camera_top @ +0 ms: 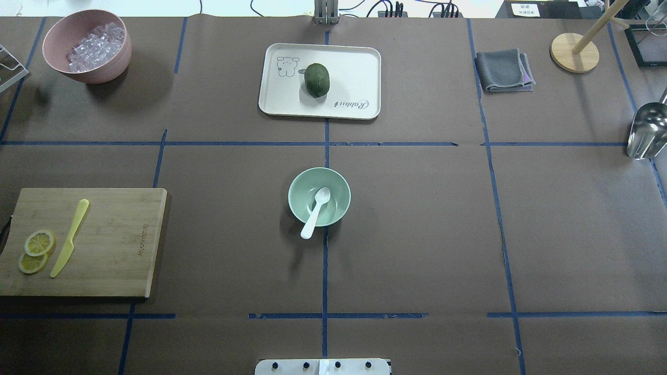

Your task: Place spoon in bowl

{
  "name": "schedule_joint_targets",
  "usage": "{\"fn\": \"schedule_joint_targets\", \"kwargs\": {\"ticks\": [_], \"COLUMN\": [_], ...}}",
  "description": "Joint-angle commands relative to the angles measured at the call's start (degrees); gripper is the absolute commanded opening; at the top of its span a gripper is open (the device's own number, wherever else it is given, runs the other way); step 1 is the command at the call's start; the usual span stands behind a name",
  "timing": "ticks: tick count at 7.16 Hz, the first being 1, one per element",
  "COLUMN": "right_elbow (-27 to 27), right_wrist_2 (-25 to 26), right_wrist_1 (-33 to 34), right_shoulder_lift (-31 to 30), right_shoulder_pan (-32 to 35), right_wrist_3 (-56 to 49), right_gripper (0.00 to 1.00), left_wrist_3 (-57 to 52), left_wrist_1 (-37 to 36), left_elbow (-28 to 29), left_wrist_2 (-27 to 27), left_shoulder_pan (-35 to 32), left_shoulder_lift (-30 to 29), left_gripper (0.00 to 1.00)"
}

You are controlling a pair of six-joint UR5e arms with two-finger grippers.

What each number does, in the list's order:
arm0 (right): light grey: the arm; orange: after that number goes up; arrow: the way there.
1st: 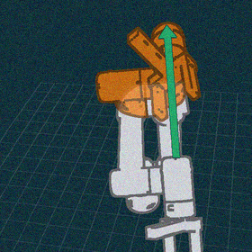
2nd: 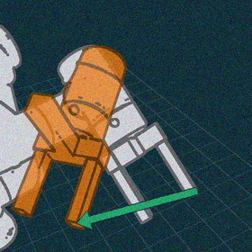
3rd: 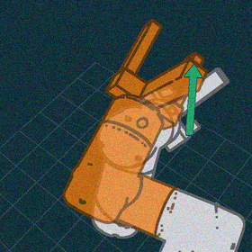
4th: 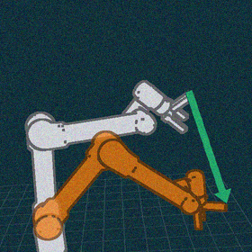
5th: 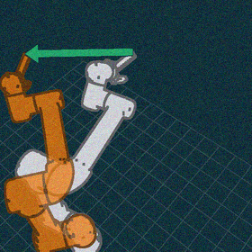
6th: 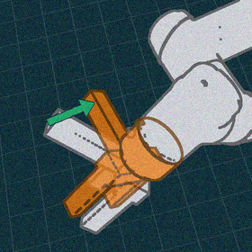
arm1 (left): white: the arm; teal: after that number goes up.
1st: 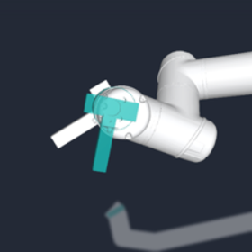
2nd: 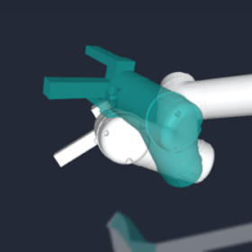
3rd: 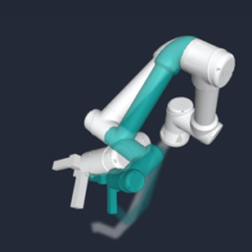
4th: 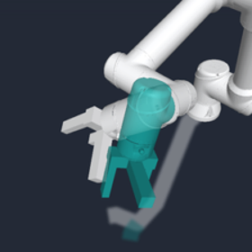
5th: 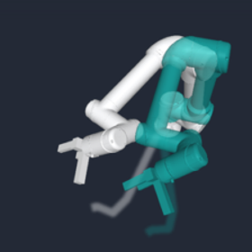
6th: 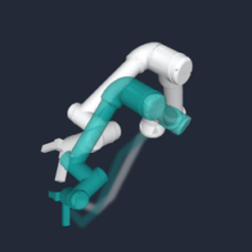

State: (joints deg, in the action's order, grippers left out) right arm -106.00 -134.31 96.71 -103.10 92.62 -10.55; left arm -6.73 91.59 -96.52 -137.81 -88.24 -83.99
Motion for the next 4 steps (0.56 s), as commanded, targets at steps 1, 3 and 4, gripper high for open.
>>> {"fn": "schedule_joint_targets", "kwargs": {"ticks": [1, 3, 4], "right_elbow": [0.00, 0.00, 0.00], "right_wrist_2": [0.01, 0.01, 0.01], "right_wrist_1": [-0.03, -0.03, -0.03], "right_shoulder_lift": [0.00, 0.00, 0.00], "right_shoulder_pan": [-0.24, -0.42, -0.51], "right_wrist_3": [-0.17, -0.08, -0.08], "right_gripper": [1.00, 1.00, 1.00], "left_wrist_3": [-0.04, -0.04, -0.04], "left_wrist_1": [0.00, 0.00, 0.00], "left_elbow": [-0.07, -0.07, 0.02], "left_wrist_2": [0.00, 0.00, 0.00], "left_shoulder_pan": [0.00, 0.00, 0.00], "left_shoulder_lift": [0.06, 0.06, 0.06], "left_gripper": [1.00, 1.00, 1.00]}}
